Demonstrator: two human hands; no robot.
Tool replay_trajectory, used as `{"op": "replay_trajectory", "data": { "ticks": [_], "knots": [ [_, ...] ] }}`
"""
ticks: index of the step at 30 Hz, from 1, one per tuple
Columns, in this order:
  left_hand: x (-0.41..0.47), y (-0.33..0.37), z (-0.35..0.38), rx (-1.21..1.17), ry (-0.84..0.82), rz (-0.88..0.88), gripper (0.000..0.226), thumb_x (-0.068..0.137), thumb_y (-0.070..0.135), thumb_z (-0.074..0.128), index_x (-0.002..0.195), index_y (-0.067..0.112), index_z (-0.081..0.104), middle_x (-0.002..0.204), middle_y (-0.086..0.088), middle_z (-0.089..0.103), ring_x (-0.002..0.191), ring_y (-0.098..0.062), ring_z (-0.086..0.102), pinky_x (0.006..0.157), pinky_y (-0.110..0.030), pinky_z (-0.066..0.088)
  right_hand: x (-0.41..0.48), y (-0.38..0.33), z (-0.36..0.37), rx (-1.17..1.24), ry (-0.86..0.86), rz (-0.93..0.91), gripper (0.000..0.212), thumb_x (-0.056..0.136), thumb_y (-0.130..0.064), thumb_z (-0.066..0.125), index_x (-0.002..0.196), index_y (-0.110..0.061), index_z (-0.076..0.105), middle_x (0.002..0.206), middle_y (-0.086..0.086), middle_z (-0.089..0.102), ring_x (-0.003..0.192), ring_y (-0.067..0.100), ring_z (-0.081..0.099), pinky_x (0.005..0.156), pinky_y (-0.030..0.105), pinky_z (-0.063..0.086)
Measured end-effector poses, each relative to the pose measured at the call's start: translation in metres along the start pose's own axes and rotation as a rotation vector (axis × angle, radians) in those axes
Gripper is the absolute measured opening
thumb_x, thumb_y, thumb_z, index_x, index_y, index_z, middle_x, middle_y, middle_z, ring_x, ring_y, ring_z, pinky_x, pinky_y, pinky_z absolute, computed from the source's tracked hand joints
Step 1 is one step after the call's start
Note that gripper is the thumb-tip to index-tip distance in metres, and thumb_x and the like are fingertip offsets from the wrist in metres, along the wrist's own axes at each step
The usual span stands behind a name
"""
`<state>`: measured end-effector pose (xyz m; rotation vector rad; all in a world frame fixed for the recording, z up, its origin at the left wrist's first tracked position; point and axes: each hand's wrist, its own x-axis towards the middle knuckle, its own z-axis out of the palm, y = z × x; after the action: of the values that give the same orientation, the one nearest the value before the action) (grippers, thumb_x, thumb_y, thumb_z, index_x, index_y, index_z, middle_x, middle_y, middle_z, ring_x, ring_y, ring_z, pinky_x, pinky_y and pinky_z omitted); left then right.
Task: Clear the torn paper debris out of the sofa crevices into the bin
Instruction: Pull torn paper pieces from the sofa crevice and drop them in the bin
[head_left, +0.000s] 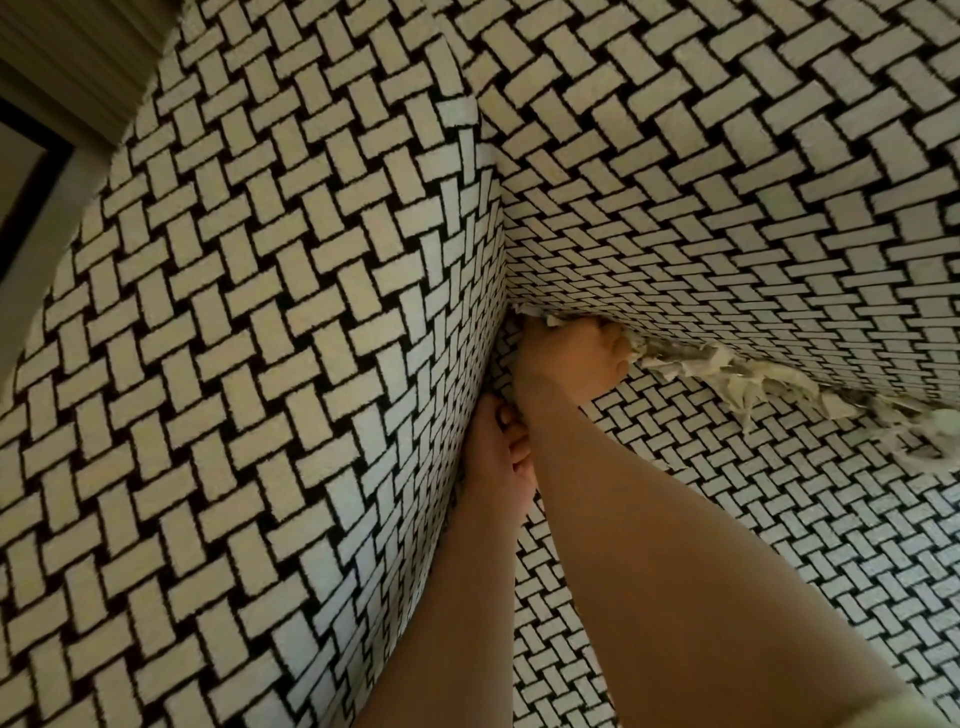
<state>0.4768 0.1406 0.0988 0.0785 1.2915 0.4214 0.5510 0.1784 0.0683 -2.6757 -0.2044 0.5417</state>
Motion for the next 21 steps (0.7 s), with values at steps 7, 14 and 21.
{"op": "replay_trajectory", "data": {
  "ticks": [7,14,21],
  "knots": [
    [0.005,-0.002,-0.002,-0.091,-0.005,-0.048,0.039,0.093,0.023,0.038,0.056,0.02,0.032,0.03,0.009,0.028,0.022,-0.002,0.018,0.025,-0.013,0.011,0.008,0.006,-0.012,-0.028,-0.022,-0.043,0.024,0.086,-0.021,0.054,0.099,-0.004,0.066,0.106,0.013,0.065,0.102,0.03,0.057,0.082,0.033,0.041],
    [0.007,-0.005,-0.005,-0.061,-0.003,-0.028,0.037,0.093,0.025,0.039,0.057,0.02,0.034,0.032,0.01,0.027,0.023,-0.002,0.019,0.024,-0.013,0.011,0.009,0.015,-0.029,-0.058,-0.08,-0.156,0.025,0.089,-0.022,0.053,0.097,-0.002,0.066,0.101,0.015,0.067,0.096,0.031,0.061,0.073,0.03,0.042],
    [0.007,-0.007,-0.008,-0.059,-0.028,-0.007,0.039,0.095,0.027,0.039,0.057,0.019,0.034,0.032,0.01,0.027,0.023,-0.002,0.019,0.024,-0.013,0.012,0.009,0.021,-0.036,0.176,-0.037,-0.03,0.028,0.091,-0.023,0.049,0.09,-0.001,0.067,0.093,0.016,0.068,0.088,0.031,0.062,0.068,0.03,0.04]
  ]
}}
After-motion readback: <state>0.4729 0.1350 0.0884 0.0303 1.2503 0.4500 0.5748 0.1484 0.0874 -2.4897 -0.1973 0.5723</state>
